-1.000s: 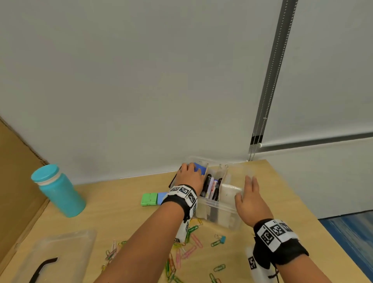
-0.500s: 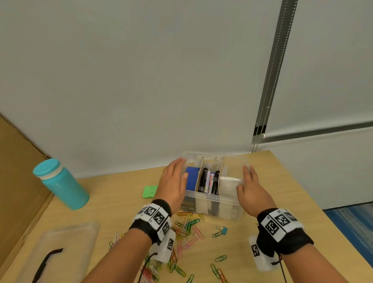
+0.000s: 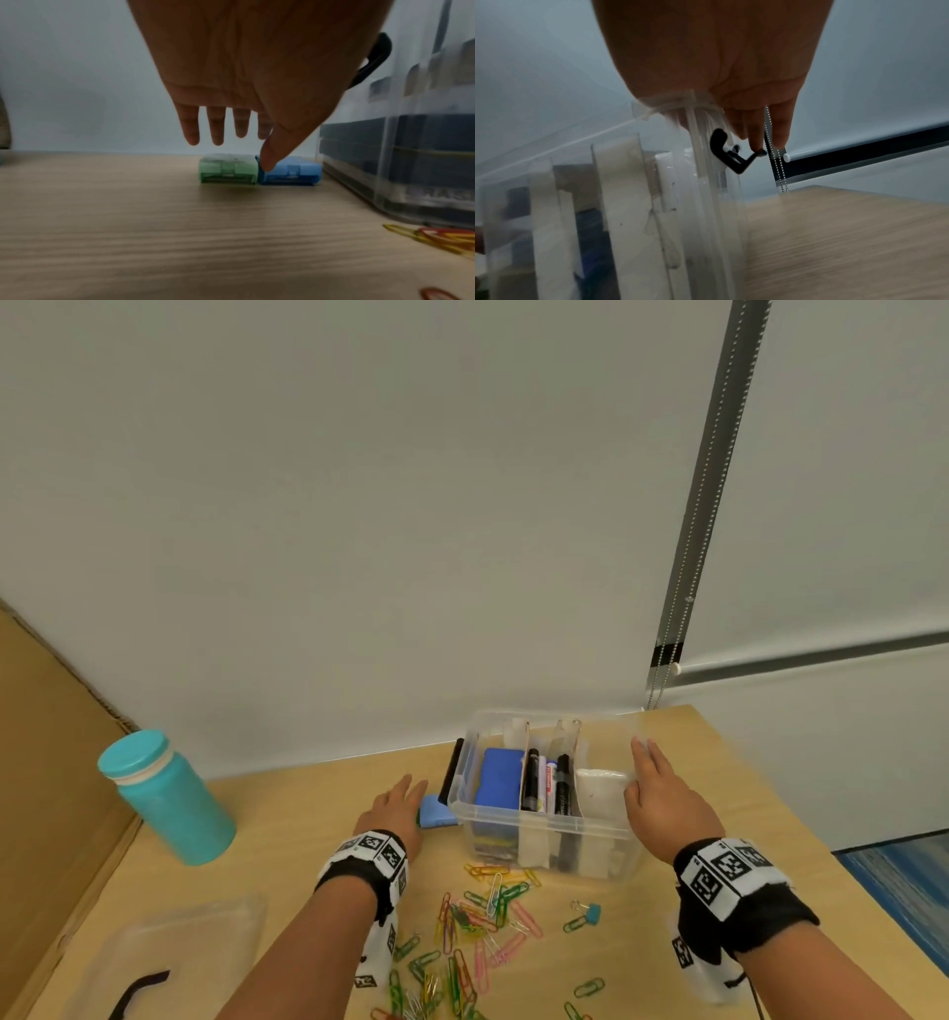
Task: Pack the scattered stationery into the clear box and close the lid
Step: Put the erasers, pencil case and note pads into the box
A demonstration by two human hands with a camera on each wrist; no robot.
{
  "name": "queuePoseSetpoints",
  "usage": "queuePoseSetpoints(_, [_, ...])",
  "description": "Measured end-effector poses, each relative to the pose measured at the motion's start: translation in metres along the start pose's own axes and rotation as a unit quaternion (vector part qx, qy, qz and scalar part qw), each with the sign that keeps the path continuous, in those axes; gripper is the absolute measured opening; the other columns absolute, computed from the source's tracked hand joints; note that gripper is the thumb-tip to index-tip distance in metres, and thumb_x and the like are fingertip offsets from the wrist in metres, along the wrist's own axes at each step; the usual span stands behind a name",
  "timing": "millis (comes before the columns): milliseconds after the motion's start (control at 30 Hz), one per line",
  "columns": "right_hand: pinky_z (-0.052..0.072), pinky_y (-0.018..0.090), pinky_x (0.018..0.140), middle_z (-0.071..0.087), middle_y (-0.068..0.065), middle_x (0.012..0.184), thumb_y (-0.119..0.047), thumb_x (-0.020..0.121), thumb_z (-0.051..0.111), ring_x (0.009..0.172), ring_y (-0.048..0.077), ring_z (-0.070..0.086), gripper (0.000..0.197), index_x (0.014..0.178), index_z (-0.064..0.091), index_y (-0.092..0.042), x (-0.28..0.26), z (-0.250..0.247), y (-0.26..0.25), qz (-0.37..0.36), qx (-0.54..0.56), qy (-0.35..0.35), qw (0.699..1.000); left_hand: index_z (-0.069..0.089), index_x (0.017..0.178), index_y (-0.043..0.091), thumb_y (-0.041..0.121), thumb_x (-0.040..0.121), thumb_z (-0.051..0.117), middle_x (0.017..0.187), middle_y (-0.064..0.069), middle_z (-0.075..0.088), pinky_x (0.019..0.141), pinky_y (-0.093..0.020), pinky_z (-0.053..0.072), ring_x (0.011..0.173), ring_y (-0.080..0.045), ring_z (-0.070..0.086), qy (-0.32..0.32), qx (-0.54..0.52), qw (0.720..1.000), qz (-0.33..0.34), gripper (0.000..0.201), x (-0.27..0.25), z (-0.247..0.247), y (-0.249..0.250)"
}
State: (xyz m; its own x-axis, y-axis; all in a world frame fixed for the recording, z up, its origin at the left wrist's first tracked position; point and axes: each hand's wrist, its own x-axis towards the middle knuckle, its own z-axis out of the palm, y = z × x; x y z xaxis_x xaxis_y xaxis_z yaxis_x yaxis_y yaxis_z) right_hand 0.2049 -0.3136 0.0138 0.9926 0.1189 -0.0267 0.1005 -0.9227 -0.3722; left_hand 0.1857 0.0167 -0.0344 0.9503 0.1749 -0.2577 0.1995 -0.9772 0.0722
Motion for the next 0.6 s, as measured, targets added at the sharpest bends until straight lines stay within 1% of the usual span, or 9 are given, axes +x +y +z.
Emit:
queuePoseSetpoints(67, [0.04,0.039,0.104,0.009,0.004,0.16,-0.027,0.099,0.027,0.134,0.026,0.039,0.058,0.152,0.005,-0.016,-0.004,-0.002,-0.003,0.016,-0.012,0.02,1.0,0.009,0.151,0.03,0.008,0.092,0.045,0.161,0.002,0.006,0.115,-0.045,0.027,0.145,-0.028,0.015,-0.035,0.026,0.999,0.004,0.072,0.004,0.001,-0.002])
queuePoseSetpoints(167, [0.037,0.042,0.105,0.017,0.007,0.158,-0.02,0.093,0.037,0.134,0.029,0.034,0.065,0.151,0.009,-0.012,-0.018,-0.004,-0.02,0.01,-0.068,0.099,0.993,0.016,0.149,0.028,0.01,0.091,0.049,0.152,-0.003,0.029,0.107,-0.045,0.035,0.137,-0.029,0.029,-0.027,0.067,0.997,0.01,0.069,0.004,0.002,-0.006])
queuePoseSetpoints(200, [0.037,0.043,0.105,0.021,0.009,0.157,-0.017,0.09,0.042,0.134,0.031,0.033,0.067,0.151,0.013,-0.011,-0.025,-0.004,-0.031,-0.014,-0.076,0.134,0.988,0.018,0.148,0.027,0.01,0.09,0.051,0.148,-0.003,0.034,0.104,-0.044,0.038,0.134,-0.029,0.033,-0.024,0.078,0.997,0.011,0.069,0.003,0.002,-0.008])
queuePoseSetpoints(267, [0.038,0.043,0.106,0.031,0.008,0.152,-0.016,0.088,0.049,0.132,0.03,0.035,0.064,0.147,0.027,-0.011,-0.039,-0.004,-0.059,-0.1,-0.059,0.199,0.973,0.024,0.146,0.024,0.009,0.088,0.054,0.143,-0.005,0.037,0.101,-0.042,0.041,0.131,-0.029,0.035,-0.027,0.085,0.996,0.015,0.067,-0.001,0.004,-0.014])
queuePoseSetpoints(333, [0.036,0.038,0.109,0.038,0.005,0.146,-0.015,0.087,0.051,0.129,0.024,0.037,0.057,0.141,0.036,-0.012,-0.052,0.003,-0.096,-0.214,-0.026,0.218,0.952,0.035,0.141,0.017,0.007,0.087,0.055,0.139,-0.008,0.038,0.099,-0.04,0.044,0.129,-0.029,0.035,-0.035,0.082,0.996,0.016,0.058,-0.007,0.007,-0.023])
queuePoseSetpoints(400, [0.036,0.033,0.108,0.043,0.004,0.141,-0.013,0.085,0.047,0.127,0.02,0.04,0.051,0.135,0.04,-0.013,-0.061,0.021,-0.135,-0.318,0.007,0.189,0.929,0.044,0.133,0.013,0.008,0.088,0.054,0.136,-0.01,0.038,0.101,-0.038,0.043,0.128,-0.029,0.034,-0.04,0.081,0.996,0.01,0.047,-0.017,0.011,-0.033])
queuePoseSetpoints(467, [0.038,0.033,0.107,0.042,0.005,0.141,-0.013,0.083,0.04,0.128,0.02,0.039,0.05,0.134,0.042,-0.012,-0.064,0.047,-0.169,-0.37,0.037,0.113,0.921,0.046,0.13,0.013,0.01,0.088,0.053,0.135,-0.01,0.039,0.102,-0.038,0.042,0.128,-0.029,0.034,-0.038,0.07,0.997,0.003,0.042,-0.029,0.015,-0.041])
queuePoseSetpoints(533, [0.037,0.038,0.108,0.03,0.006,0.149,-0.007,0.085,0.04,0.135,0.023,0.03,0.054,0.139,0.035,-0.011,-0.052,0.079,-0.192,-0.34,0.047,0.015,0.939,0.045,0.13,0.015,0.014,0.089,0.052,0.133,-0.009,0.041,0.101,-0.038,0.043,0.126,-0.028,0.035,-0.039,0.059,0.998,-0.001,0.041,-0.042,0.016,-0.049])
queuePoseSetpoints(600, [0.032,0.044,0.111,0.011,0.008,0.157,0.0,0.086,0.043,0.143,0.026,0.015,0.063,0.145,0.024,-0.011,-0.031,0.106,-0.206,-0.255,0.03,-0.077,0.963,0.044,0.131,0.019,0.023,0.088,0.055,0.131,-0.007,0.043,0.099,-0.037,0.044,0.125,-0.027,0.038,-0.046,0.048,0.998,-0.002,0.045,-0.058,0.014,-0.057])
